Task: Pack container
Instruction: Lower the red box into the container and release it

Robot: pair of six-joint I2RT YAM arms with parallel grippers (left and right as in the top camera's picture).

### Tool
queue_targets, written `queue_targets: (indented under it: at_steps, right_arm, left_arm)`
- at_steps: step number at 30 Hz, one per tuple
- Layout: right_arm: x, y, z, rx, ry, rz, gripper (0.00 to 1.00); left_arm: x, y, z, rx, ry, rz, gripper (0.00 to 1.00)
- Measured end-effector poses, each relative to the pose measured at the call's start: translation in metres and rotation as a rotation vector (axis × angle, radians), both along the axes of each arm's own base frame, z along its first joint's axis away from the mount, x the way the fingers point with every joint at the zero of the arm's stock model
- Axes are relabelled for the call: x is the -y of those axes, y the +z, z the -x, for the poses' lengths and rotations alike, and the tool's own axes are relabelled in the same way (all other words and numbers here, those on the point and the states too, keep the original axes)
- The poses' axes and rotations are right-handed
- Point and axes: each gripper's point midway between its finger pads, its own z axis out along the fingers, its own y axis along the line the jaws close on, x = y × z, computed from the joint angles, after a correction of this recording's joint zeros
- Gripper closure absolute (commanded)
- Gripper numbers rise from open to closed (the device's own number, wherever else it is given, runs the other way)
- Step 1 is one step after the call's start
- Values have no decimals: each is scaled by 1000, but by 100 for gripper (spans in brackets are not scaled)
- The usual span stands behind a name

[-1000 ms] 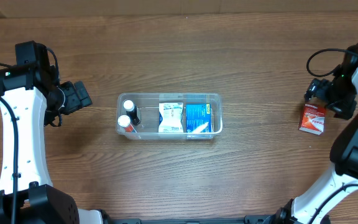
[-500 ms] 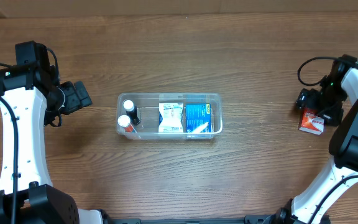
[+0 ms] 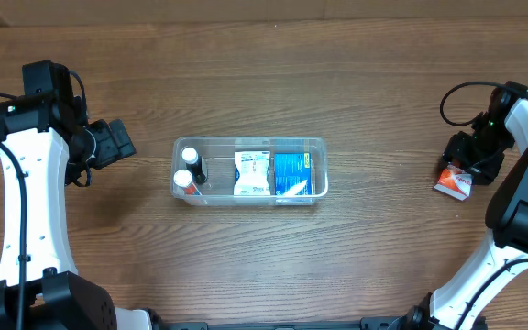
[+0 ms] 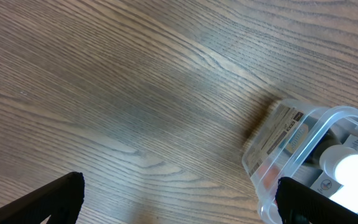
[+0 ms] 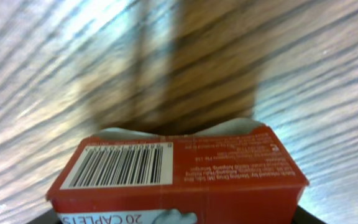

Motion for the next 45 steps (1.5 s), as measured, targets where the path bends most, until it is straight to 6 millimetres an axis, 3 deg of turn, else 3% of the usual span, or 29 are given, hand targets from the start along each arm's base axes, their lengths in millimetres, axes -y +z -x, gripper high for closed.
queue_targets:
  at_steps: [4,6,8,10,12,13,17,19,21,25,26,34,35,37,39,45]
  right_arm:
    - [-11,35,-20,53,11,7,37]
    - [-34,75,-29,142,59,38,37]
    - [-79,137,-40,308,172,74,37]
    - [-172,215,-34,539,371,52,37]
    - [-235,242,-21,635,488,1,37]
    - [-259,245,-16,652,526,-28,37]
    - [-363,233,2,691,624,-130,37]
    - [-381,217,6,660,629,-136,37]
    - [-393,180,8,566,638,-117,37]
    - [-394,106,6,372,617,-51,37]
    - [-393,99,7,352,614,-44,37]
    - [-380,64,19,262,589,8,36]
    - [-377,60,21,255,586,14,32]
    - [-375,56,22,251,578,18,10]
    - [-376,55,21,255,577,17,0]
    - [-364,57,16,265,583,89,0]
  left_arm:
    - [0,0,0,0,0,0,0]
    - [0,0,0,0,0,0,0]
    - [0,0,0,0,0,0,0]
    - [0,0,0,1,0,0,0]
    - [0,0,0,0,0,0,0]
    - [0,0,0,0,0,0,0]
    - [0,0,0,0,0,0,0]
    - [0,0,0,0,0,0,0]
    - [0,0,0,0,0,0,0]
    - [0,0,0,0,0,0,0]
    - [0,0,0,0,0,0,0]
    - [0,0,0,0,0,0,0]
    - [0,0,0,0,0,0,0]
    - [0,0,0,0,0,0,0]
    - [0,0,0,0,0,0,0]
    - [0,0,0,0,0,0,0]
